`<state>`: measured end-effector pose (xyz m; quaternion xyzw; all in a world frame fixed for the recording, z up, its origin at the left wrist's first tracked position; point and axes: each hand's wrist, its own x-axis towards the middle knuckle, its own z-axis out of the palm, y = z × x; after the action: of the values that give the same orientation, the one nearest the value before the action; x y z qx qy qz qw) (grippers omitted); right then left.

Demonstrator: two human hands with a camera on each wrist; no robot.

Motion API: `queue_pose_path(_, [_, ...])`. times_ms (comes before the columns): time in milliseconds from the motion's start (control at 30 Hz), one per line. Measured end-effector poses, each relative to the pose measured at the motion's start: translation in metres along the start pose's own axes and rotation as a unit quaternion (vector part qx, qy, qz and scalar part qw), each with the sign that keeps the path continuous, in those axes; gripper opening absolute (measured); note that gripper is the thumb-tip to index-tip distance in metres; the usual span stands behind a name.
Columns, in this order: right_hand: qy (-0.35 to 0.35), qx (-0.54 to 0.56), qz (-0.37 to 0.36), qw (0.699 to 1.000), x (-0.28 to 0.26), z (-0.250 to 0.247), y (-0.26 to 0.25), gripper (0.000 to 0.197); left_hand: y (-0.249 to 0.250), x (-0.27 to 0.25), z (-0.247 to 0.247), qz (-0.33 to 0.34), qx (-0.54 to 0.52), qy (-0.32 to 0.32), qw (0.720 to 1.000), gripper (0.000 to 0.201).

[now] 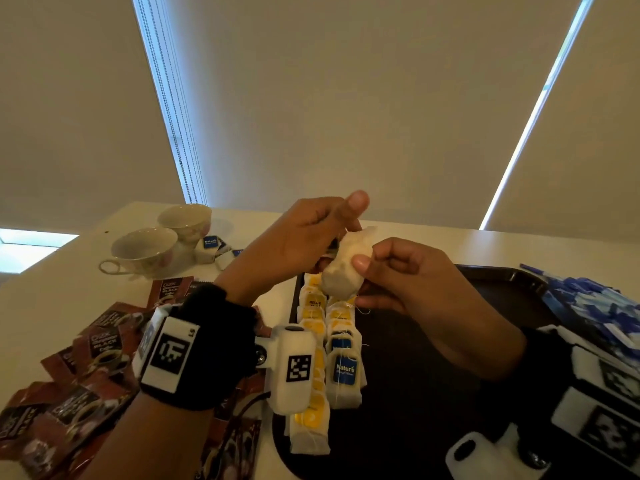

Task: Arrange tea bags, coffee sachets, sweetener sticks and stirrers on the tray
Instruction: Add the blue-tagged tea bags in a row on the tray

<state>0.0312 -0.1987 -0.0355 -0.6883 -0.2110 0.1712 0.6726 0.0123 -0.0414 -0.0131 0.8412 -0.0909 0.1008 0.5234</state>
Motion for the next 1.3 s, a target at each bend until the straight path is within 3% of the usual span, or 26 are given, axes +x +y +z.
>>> queue_pose_path(133, [-0.002, 0.001, 0.006, 1.000, 0.000, -0.003, 0.002, 0.009, 0.000, -0.001, -0.005, -0.032, -0.004, 0.010, 0.999, 0.056])
queue_pose_path(267, [-0.006, 0.011, 0.007, 1.000, 0.001, -0.004, 0.004, 0.012, -0.002, -0.001, -0.013, -0.032, -0.013, 0.002, 0.999, 0.031])
queue_pose_path(400, [-0.021, 0.042, 0.014, 0.999, 0.000, -0.006, 0.004, 0.010, -0.002, -0.004, -0.023, -0.018, 0.006, -0.022, 1.000, 0.018])
queue_pose_path(567, [-0.106, 0.111, 0.086, 0.984, 0.002, -0.007, 0.002, 0.032, 0.000, -0.010, -0.030, 0.015, 0.006, -0.109, 0.994, 0.042])
queue_pose_path(633, [-0.122, 0.134, 0.107, 0.978, 0.001, -0.006, 0.002, 0.027, 0.001, -0.010, -0.026, 0.023, 0.018, -0.136, 0.990, 0.042])
queue_pose_path(800, [-0.140, 0.110, 0.129, 0.976, -0.003, -0.003, 0.003, 0.026, 0.004, -0.008, -0.013, 0.036, 0.047, -0.134, 0.989, 0.005])
queue_pose_path(967, [-0.037, -0.020, 0.026, 0.999, -0.007, -0.011, 0.006, 0.021, -0.002, -0.004, -0.016, 0.020, 0.128, -0.147, 0.981, 0.016])
queue_pose_path(1067, [-0.035, -0.123, -0.045, 0.991, -0.013, -0.010, 0.006, 0.039, -0.004, -0.003, -0.012, -0.003, 0.155, -0.187, 0.970, 0.016])
queue_pose_path(1167, [-0.018, -0.197, -0.108, 0.974, -0.015, -0.012, 0.012, 0.031, -0.005, -0.002, -0.008, -0.021, 0.180, -0.208, 0.961, 0.016])
queue_pose_path(1233, [-0.021, -0.222, -0.121, 0.967, -0.015, -0.014, 0.015, 0.022, -0.006, -0.003, -0.011, -0.029, 0.189, -0.214, 0.958, 0.017])
queue_pose_path(1300, [-0.041, -0.245, -0.086, 0.965, -0.016, -0.015, 0.018, 0.017, -0.007, -0.004, -0.017, -0.032, 0.186, -0.197, 0.962, 0.020])
